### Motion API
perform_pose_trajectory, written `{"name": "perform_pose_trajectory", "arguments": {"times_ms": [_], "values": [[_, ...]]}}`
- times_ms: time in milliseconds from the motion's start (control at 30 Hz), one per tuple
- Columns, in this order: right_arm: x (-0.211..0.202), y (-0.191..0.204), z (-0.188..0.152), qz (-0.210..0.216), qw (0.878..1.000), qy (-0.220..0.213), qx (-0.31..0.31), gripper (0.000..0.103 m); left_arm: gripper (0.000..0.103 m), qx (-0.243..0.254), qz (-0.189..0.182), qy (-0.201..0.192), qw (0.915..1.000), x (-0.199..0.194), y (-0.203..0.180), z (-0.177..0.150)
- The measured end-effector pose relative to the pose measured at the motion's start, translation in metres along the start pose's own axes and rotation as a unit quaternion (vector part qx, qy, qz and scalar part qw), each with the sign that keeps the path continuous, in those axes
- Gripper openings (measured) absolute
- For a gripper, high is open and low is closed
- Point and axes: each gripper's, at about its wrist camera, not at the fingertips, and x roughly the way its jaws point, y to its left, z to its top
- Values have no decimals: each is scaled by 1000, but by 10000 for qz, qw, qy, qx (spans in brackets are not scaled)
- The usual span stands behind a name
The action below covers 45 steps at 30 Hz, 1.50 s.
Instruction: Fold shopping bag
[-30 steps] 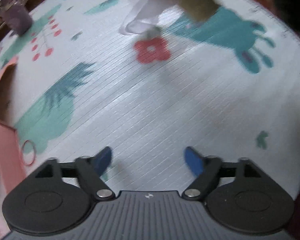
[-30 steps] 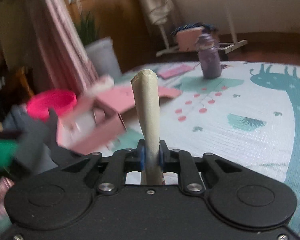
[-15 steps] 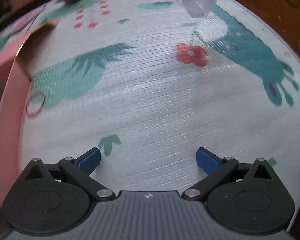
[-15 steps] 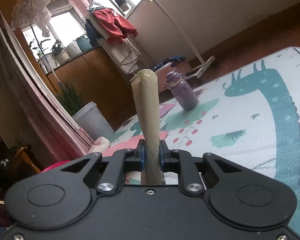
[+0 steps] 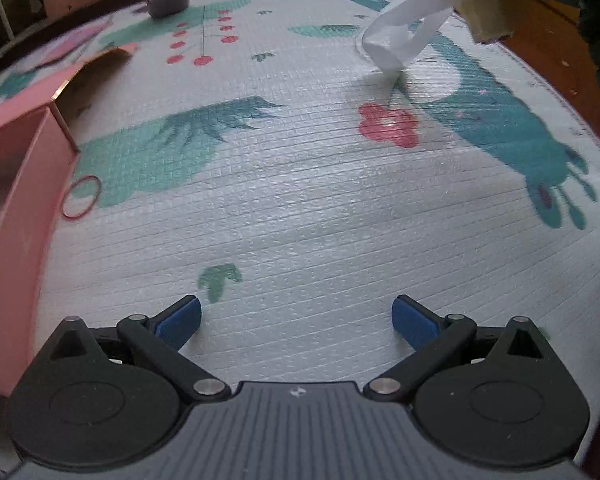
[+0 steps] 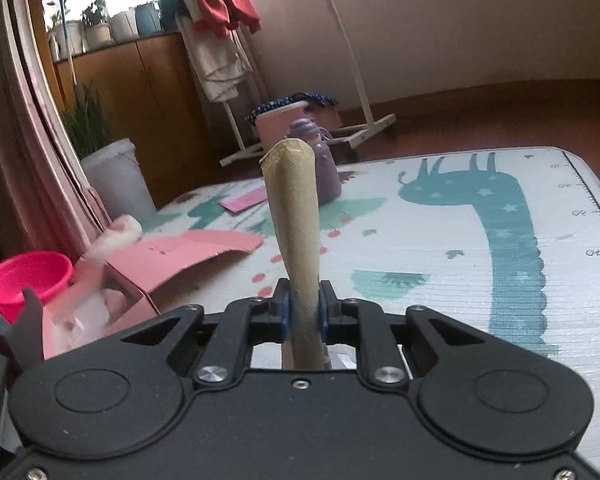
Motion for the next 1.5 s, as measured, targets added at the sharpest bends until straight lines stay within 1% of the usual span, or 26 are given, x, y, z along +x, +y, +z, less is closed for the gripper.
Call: {"name": "perform_pose_trajectory", "arguments": {"times_ms": [33, 100, 167, 200, 233, 267, 300, 433, 533, 633, 700, 767, 833, 900, 933, 1033, 1067, 1100, 1133, 1167, 1233, 1300, 1367, 1433, 1500], "values": [[0, -2, -1, -22, 10000, 23, 20, 15, 101, -53, 49, -68, 10000, -1, 3, 2], [1, -5, -1, -21, 10000, 44, 67, 15, 91, -159, 146, -203, 9996, -4, 10, 7], [1, -7, -1, 3, 10000, 55, 76, 15, 69, -265, 243, -339, 9988, -6, 17, 12], [0, -6, -1, 38, 10000, 50, 75, 15, 62, -319, 291, -406, 9982, -8, 20, 15], [0, -6, 0, 82, 9999, 46, 72, 15, 47, -372, 340, -474, 9976, -9, 24, 17], [-1, -5, 0, 126, 9999, 43, 70, 15, 37, -424, 388, -542, 9969, -10, 27, 19], [-2, -4, 0, 175, 9998, 45, 58, 15, 35, -477, 436, -609, 9960, -11, 30, 22], [4, 2, -2, 351, 9993, 110, -38, 15, 34, -689, 629, -879, 9918, -16, 44, 32], [10, 2, -5, 434, 9989, 181, -87, 15, 34, -834, 860, -894, 9888, -5, 57, 41], [14, 1, -7, 467, 9986, 243, -83, 15, 34, -1126, 1124, -809, 9839, 15, 66, 47], [20, -2, -9, 512, 9982, 306, -64, 15, 34, -1335, 1179, -724, 9813, 26, 71, 50], [25, -3, -11, 543, 9978, 365, -67, 15, 34, -1516, 1322, -635, 9775, 39, 77, 53], [28, -4, -13, 565, 9975, 414, -75, 15, 34, -1724, 1280, -610, 9748, 45, 83, 52], [32, -3, -16, 596, 9969, 496, -94, 15, 34, -2051, 1298, -596, 9683, 51, 90, 50], [33, -4, -17, 608, 9967, 522, -95, 15, 34, -2094, 1298, -599, 9673, 52, 91, 50], [37, -4, -18, 634, 9962, 583, -100, 15, 34, -2280, 810, -594, 9685, 47, 91, 46], [37, -4, -19, 637, 9962, 590, -102, 15, 34, -2128, 45, -577, 9754, 39, 83, 47], [36, -5, -18, 629, 9963, 582, -105, 15, 34, -1920, -830, -553, 9763, 29, 74, 48], [35, -6, -17, 610, 9965, 561, -97, 15, 34, -1763, -920, -564, 9784, 20, 69, 47], [34, -8, -16, 589, 9968, 535, -63, 15, 34, -1614, -874, -582, 9813, 12, 65, 45], [31, -12, -14, 542, 9974, 479, 46, 15, 34, -1748, -1001, -619, 9775, 5, 69, 38], [29, -13, -14, 518, 9976, 454, 82, 15, 34, -1614, -776, -555, 9823, 3, 72, 30], [28, -12, -14, 501, 9977, 438, 97, 15, 34, -1580, -618, -566, 9839, 1, 72, 26], [27, -12, -14, 493, 9978, 427, 99, 15, 34, -1556, -685, -630, 9834, 0, 71, 26], [27, -10, -14, 512, 9977, 434, 72, 15, 34, -1187, -477, -687, 9894, -1, 57, 33]]}}
